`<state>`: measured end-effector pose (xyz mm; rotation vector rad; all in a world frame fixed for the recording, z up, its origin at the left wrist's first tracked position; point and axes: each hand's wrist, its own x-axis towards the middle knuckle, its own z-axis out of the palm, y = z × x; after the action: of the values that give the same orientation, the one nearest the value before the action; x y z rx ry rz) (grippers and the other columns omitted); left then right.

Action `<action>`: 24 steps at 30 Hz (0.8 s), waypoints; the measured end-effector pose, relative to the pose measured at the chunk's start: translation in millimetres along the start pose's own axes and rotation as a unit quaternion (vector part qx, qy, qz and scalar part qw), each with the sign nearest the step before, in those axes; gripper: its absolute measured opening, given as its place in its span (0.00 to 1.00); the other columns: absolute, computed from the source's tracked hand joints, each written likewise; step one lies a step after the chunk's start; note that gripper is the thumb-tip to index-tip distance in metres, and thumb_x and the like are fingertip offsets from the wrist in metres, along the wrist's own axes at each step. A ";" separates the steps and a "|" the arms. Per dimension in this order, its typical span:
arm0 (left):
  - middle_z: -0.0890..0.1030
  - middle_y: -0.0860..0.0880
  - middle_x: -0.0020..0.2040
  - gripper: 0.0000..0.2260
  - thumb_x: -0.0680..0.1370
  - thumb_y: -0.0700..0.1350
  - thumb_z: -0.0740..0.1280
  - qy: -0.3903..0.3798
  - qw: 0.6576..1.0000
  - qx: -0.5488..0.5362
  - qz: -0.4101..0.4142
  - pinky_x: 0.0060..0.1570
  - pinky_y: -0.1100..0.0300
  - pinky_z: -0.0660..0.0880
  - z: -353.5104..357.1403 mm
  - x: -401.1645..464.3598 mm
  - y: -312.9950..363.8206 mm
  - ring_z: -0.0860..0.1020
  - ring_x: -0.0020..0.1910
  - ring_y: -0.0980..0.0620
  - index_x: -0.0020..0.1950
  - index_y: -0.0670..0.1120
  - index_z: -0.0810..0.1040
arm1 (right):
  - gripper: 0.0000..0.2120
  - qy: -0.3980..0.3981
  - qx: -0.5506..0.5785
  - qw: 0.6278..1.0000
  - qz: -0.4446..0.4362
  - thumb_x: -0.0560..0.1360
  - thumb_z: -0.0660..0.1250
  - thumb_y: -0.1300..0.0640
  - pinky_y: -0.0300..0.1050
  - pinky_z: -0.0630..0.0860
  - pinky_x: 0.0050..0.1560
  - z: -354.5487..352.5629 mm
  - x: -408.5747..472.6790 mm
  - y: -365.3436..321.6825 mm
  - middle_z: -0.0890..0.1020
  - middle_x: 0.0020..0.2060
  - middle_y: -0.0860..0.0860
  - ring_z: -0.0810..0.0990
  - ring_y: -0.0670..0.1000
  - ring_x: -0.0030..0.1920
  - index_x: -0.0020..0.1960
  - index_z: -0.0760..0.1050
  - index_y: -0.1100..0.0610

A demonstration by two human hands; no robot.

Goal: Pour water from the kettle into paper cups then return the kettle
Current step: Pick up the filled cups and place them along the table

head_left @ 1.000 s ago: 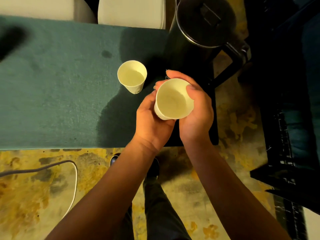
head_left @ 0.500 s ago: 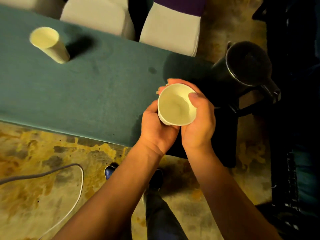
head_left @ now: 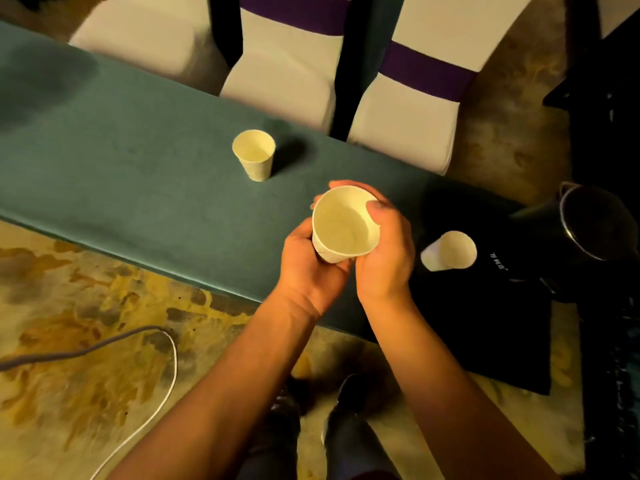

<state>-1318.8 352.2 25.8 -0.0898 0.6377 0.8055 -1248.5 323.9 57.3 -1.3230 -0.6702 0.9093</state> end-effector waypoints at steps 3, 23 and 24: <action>0.81 0.46 0.49 0.16 0.69 0.46 0.67 -0.001 1.000 0.006 0.006 0.49 0.56 0.78 -6.9 -1.8 40.5 0.81 0.47 0.48 0.56 0.45 0.79 | 0.24 -0.005 0.001 1.000 0.007 0.70 0.58 0.45 0.56 0.80 0.60 40.8 6.2 2.2 0.86 0.55 0.63 0.83 0.65 0.58 0.54 0.83 0.58; 0.80 0.45 0.50 0.14 0.83 0.50 0.57 0.050 0.994 0.015 0.094 0.52 0.55 0.74 -20.1 82.3 275.9 0.79 0.49 0.48 0.54 0.44 0.78 | 0.17 -0.135 -0.025 0.991 0.011 0.76 0.59 0.43 0.37 0.79 0.51 249.7 136.9 42.8 0.87 0.54 0.47 0.85 0.48 0.56 0.54 0.84 0.46; 0.79 0.45 0.51 0.13 0.83 0.50 0.57 0.051 0.994 0.018 0.094 0.52 0.55 0.74 -20.2 85.4 282.6 0.78 0.50 0.48 0.55 0.45 0.78 | 0.17 -0.131 -0.029 0.991 0.015 0.77 0.59 0.44 0.36 0.79 0.51 255.1 140.8 43.5 0.87 0.55 0.48 0.85 0.48 0.56 0.55 0.83 0.47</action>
<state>-1481.4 598.7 6.6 -0.0392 0.7637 0.9746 -1400.0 576.1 41.0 -1.2779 -0.8874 1.1077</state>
